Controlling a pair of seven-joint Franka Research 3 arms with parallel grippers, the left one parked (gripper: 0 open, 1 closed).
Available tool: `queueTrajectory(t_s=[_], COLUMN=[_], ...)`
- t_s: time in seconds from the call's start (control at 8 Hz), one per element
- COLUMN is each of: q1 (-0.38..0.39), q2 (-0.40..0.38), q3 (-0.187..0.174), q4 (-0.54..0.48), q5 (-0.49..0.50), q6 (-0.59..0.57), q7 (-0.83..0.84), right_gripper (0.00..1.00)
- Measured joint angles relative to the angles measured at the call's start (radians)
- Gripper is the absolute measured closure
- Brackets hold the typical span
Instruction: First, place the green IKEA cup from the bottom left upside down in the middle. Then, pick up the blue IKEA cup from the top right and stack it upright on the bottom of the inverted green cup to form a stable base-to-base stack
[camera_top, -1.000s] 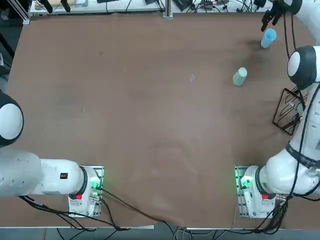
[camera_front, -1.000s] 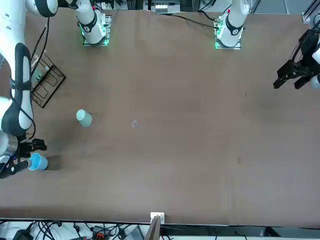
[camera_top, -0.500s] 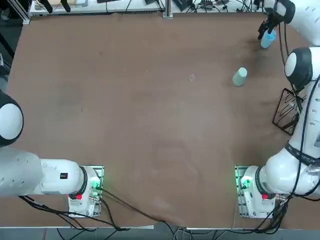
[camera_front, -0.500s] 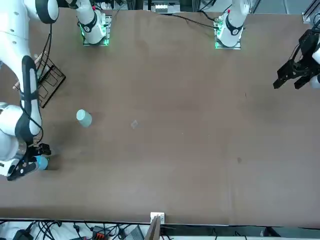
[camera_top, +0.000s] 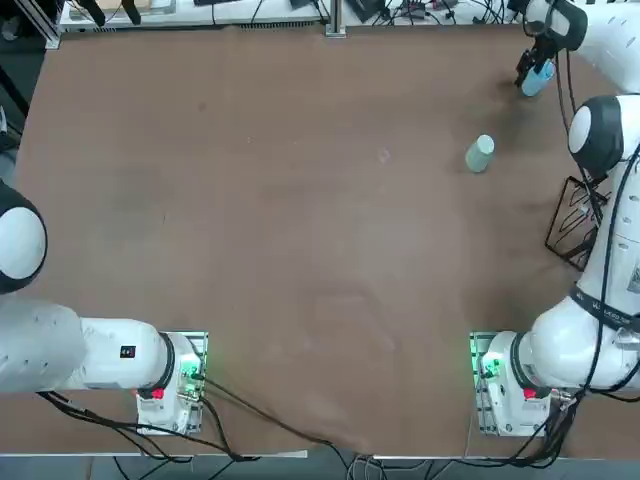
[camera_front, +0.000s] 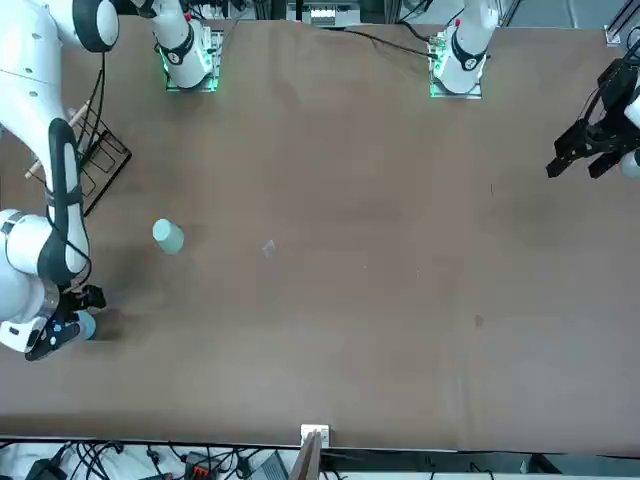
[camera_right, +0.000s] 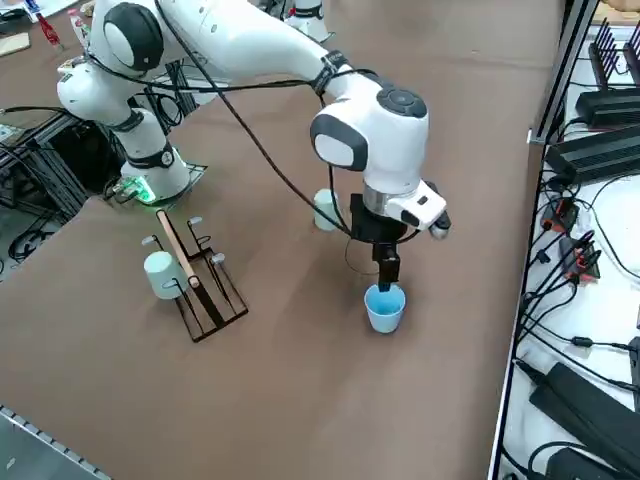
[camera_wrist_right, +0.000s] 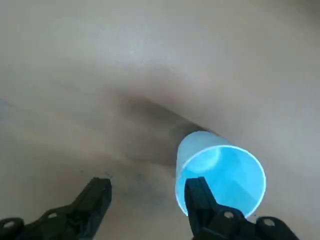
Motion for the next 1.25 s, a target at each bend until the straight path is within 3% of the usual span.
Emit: queueTrajectory(t_s=[0.5,0.88,1.12,1.25], q1=[-0.025,-0.025,-0.025,-0.026], q2=[0.013,0.028,0.030,0.030], q3=[0.000,0.001,0.001,0.001], q4=[-0.002,-0.002,-0.002,-0.002], q5=[0.000,0.000,0.000,-0.001], q6=[0.036,0.053,0.061,0.068], q7=[-0.053,-0.059,-0.075,-0.092], right_gripper=[0.17,0.44,0.88,0.93])
